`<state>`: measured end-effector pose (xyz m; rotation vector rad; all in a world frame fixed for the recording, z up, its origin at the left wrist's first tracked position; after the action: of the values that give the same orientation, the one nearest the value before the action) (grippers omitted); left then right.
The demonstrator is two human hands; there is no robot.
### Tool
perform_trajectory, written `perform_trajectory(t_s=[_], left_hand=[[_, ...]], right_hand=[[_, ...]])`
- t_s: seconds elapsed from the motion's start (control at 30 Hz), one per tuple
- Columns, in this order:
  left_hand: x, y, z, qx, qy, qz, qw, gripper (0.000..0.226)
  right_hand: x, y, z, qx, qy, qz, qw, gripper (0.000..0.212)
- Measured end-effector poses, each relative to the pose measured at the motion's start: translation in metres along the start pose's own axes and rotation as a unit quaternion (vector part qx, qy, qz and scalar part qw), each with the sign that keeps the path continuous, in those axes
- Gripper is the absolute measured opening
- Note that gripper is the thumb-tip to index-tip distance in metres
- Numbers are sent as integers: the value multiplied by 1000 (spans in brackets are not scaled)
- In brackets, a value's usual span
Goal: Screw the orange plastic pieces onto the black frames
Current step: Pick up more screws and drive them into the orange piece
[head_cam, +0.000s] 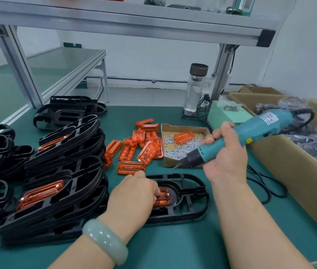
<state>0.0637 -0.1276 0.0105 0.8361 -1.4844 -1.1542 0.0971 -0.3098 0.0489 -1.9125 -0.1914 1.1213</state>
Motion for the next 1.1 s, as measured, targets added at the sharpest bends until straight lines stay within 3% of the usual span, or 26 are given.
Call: perform_trajectory(t_s=[0.13,0.27,0.47,0.63,0.83,0.9,1.0,1.1], left_hand=[[-3,-2,2,20,-2,-11,1000,24],[-3,4,3,48,6,-11,999,22],[16,27,-25,126,-5,143,982,22],[46,31,-86,81,-12,191,978,30],[78,19,-147,-90,-18,20,996,46],[86,15,-158,-142,-51,-75,986,55],[92,10,-168,-214,-80,-238,944,74],[97,5,-181,-222,-47,-260,939,63]], right_hand=[[6,17,-4,75,-37,-69,994,14],[9,28,-8,60,-36,-107,992,21],[14,37,-13,65,-41,-103,992,17],[17,43,-18,78,-54,-112,989,13],[23,47,-23,91,-65,-117,987,14],[24,47,-23,90,-67,-119,987,13],[24,47,-23,83,-61,-114,988,16],[25,47,-22,80,-62,-111,989,20]])
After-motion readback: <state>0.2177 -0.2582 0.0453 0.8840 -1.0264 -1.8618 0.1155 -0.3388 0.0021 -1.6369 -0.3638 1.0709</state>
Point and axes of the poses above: each hand's wrist, its own z-axis away from the middle knuckle, its own y-axis out of the back of the hand, x = y × z, the point moved 1 cm from there along -z, towards the middle knuckle, and after that the axes turned 7 degrees about y, right-handed, at the moved point
